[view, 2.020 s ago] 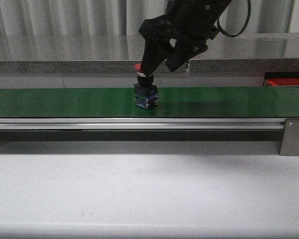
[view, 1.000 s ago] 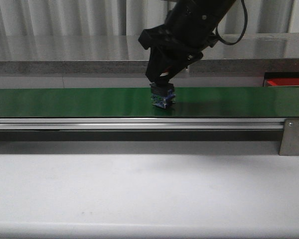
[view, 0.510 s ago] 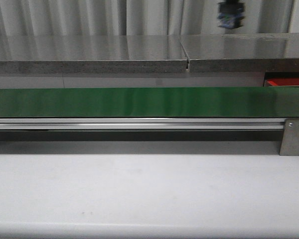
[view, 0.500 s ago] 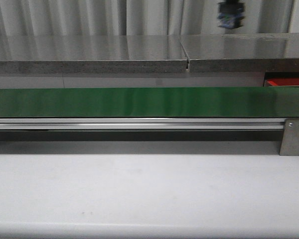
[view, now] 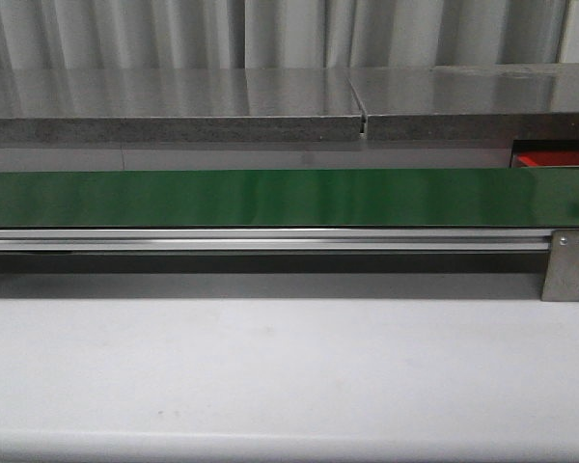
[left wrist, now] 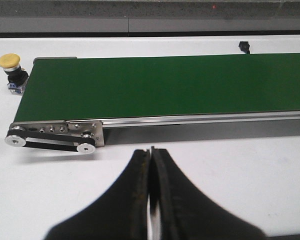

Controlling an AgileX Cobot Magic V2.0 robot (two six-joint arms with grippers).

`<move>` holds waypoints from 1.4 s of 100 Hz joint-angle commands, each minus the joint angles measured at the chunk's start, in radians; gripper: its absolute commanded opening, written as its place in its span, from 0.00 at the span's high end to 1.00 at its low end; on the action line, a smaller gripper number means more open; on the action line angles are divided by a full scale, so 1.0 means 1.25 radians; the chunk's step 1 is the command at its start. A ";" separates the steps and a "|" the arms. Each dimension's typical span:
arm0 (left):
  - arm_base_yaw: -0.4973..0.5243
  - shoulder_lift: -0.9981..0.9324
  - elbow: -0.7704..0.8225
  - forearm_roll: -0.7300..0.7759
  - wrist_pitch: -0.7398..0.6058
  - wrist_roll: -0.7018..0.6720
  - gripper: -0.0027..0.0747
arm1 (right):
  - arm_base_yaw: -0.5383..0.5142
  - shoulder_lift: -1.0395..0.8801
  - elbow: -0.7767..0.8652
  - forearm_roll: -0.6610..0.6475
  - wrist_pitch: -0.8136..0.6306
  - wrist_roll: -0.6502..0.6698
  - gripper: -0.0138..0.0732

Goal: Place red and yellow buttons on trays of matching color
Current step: 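Carry the red button toward the red tray with the right gripper, then lower the red button into the red tray and open the right gripper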

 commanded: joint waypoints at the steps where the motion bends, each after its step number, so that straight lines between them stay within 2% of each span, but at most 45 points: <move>1: -0.007 0.002 -0.019 -0.018 -0.053 -0.002 0.99 | -0.006 -0.001 -0.057 0.035 -0.054 -0.002 0.68; 39: -0.007 0.002 -0.019 -0.018 -0.053 -0.002 0.99 | -0.006 0.142 -0.190 0.036 -0.046 -0.002 0.68; 111: -0.007 0.002 -0.019 -0.018 -0.053 -0.002 0.99 | -0.011 0.232 -0.198 0.037 -0.080 -0.002 0.67; 126: -0.007 0.002 -0.019 -0.018 -0.053 -0.002 0.99 | -0.014 0.233 -0.198 0.037 -0.080 -0.002 0.60; 140: -0.007 0.002 -0.019 -0.018 -0.053 -0.002 0.99 | -0.014 0.233 -0.198 0.037 -0.078 -0.002 0.46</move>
